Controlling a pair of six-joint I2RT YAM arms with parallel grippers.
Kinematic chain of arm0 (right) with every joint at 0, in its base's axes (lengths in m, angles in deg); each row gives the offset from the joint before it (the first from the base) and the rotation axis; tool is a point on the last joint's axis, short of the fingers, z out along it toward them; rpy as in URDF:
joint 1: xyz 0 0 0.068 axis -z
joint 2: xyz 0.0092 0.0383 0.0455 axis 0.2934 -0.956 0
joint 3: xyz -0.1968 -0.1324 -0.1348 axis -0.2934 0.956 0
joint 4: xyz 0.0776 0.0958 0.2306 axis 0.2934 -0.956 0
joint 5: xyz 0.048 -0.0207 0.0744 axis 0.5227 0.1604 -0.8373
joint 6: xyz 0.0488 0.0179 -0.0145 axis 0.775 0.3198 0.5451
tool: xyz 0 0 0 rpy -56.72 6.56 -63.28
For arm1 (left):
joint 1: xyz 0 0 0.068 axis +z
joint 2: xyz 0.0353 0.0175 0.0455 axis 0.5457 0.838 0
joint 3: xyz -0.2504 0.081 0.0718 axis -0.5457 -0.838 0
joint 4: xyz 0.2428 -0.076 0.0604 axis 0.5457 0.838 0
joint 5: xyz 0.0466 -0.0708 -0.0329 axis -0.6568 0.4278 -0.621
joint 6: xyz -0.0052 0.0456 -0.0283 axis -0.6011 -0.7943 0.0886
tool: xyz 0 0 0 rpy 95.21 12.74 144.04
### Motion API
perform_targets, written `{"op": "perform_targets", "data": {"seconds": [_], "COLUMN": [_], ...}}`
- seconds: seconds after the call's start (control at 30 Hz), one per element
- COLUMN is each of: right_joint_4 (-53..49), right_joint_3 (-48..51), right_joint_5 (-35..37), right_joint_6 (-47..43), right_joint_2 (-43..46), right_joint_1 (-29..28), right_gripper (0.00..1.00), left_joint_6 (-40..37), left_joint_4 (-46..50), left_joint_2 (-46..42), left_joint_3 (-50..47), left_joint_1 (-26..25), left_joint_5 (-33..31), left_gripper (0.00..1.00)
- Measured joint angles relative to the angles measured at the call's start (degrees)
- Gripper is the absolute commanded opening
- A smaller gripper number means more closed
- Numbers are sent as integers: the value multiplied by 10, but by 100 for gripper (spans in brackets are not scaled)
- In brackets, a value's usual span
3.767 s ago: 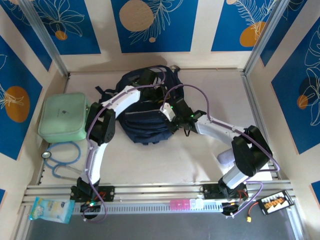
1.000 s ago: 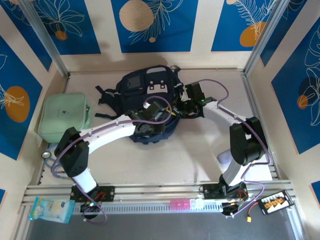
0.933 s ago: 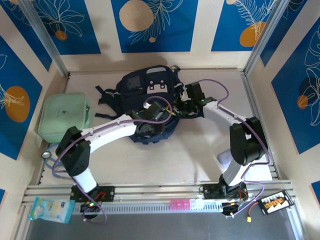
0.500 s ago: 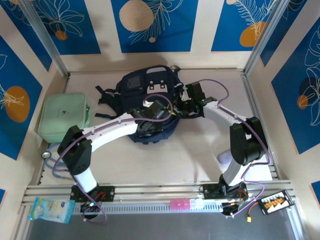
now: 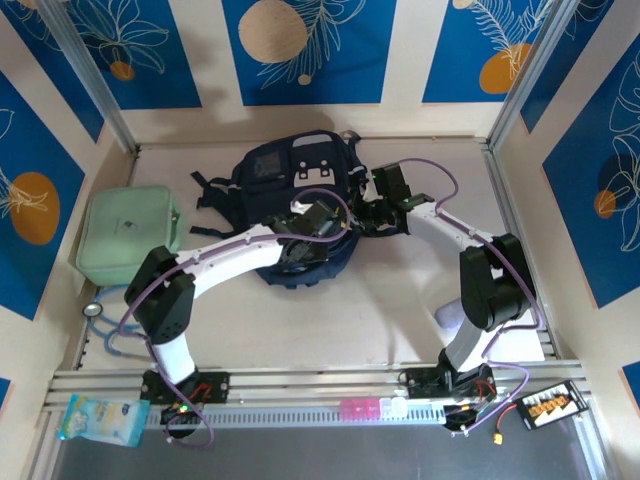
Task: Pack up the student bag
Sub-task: Unzip the student bag at the center of the table.
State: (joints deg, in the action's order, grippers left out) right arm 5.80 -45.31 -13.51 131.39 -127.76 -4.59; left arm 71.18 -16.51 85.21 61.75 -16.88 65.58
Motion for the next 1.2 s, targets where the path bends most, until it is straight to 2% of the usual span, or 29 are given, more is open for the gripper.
{"op": "perform_targets", "data": {"seconds": [0.23, 0.53, 0.57, 0.7, 0.8, 0.97, 1.2], "right_joint_4": [-10, -30, -31, -34, -34, -45, -49], "right_joint_3": [3, 3, 3, 6, 27, 79, 141], "right_joint_5": [0, 0, -1, 0, 12, 46, 78], "right_joint_6": [-22, -67, -70, -70, -61, -28, 75], "right_joint_2": [3, 7, 7, 10, 35, 131, 204], "right_joint_1": [24, 89, 94, 104, 113, 119, 87], "right_gripper": [0, 0, 4, 35, 46, 53, 53], "left_joint_6": [-47, -132, -144, -172, -180, -186, -185], "left_joint_4": [-32, -101, -110, -140, -151, -162, -185], "left_joint_2": [-45, -133, -141, -149, -147, -132, -103], "left_joint_3": [-50, -166, -174, -177, -174, -145, -123], "left_joint_1": [14, 98, 104, 108, 105, 77, 42], "left_joint_5": [10, 80, 90, 141, 176, 219, 259], "left_gripper": [0, 0, 0, 0, 0, 0, 0]}}
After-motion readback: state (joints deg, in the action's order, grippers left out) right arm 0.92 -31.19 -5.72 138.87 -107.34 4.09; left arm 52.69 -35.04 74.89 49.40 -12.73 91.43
